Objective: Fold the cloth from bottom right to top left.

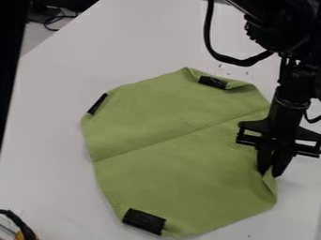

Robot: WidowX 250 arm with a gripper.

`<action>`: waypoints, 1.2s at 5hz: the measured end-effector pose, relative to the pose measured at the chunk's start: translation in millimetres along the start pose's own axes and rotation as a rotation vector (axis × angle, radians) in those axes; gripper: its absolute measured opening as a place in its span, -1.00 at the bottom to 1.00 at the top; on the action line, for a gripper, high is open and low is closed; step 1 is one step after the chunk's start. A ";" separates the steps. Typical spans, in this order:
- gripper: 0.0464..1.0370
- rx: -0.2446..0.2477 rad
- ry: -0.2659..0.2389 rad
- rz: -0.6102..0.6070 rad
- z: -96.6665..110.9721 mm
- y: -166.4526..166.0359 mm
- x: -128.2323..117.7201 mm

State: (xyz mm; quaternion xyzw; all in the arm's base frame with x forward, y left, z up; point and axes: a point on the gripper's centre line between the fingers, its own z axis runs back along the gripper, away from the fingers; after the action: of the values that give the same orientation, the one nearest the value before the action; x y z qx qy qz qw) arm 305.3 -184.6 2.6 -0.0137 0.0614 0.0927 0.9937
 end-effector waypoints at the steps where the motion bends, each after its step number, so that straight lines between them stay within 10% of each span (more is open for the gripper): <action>1: -0.93 -0.006 -0.007 -0.008 1.4 1.8 -2.6; 4: -0.96 -0.054 -0.069 0.063 61.6 34.3 -5.4; 6: -0.96 -0.085 -0.109 0.243 96.9 119.8 8.3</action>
State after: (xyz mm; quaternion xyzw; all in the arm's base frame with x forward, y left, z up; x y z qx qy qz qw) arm 302.6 -61.6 95.8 -0.0430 0.0046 0.2157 0.9755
